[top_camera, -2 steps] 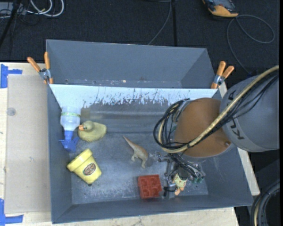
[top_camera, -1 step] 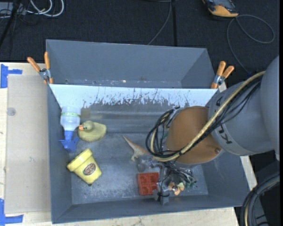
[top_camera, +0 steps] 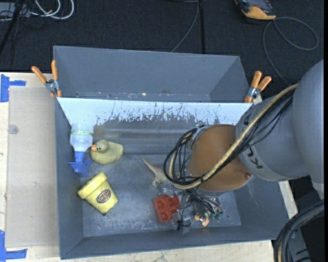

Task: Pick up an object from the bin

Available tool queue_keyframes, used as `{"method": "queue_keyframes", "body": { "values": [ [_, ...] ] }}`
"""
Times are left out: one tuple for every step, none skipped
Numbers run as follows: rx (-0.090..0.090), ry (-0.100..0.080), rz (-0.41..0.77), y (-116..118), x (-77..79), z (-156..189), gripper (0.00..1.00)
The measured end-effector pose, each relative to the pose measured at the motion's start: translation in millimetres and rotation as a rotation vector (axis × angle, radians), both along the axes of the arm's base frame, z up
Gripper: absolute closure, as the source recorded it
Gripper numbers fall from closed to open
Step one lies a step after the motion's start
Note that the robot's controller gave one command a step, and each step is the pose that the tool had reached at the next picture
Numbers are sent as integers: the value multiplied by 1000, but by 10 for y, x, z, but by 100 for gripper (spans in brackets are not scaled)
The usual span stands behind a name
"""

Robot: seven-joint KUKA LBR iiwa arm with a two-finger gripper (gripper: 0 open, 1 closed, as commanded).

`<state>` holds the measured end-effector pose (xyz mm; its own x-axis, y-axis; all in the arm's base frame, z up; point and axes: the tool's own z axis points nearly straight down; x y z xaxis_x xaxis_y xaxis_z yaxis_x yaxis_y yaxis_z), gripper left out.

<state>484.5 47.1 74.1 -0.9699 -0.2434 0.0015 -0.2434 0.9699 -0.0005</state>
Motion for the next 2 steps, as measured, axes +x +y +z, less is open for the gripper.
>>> {"method": "queue_keyframes", "body": {
  "values": [
    [0,0,1,1,0,0,100],
    [0,0,3,2,1,0,100]
  ]
}}
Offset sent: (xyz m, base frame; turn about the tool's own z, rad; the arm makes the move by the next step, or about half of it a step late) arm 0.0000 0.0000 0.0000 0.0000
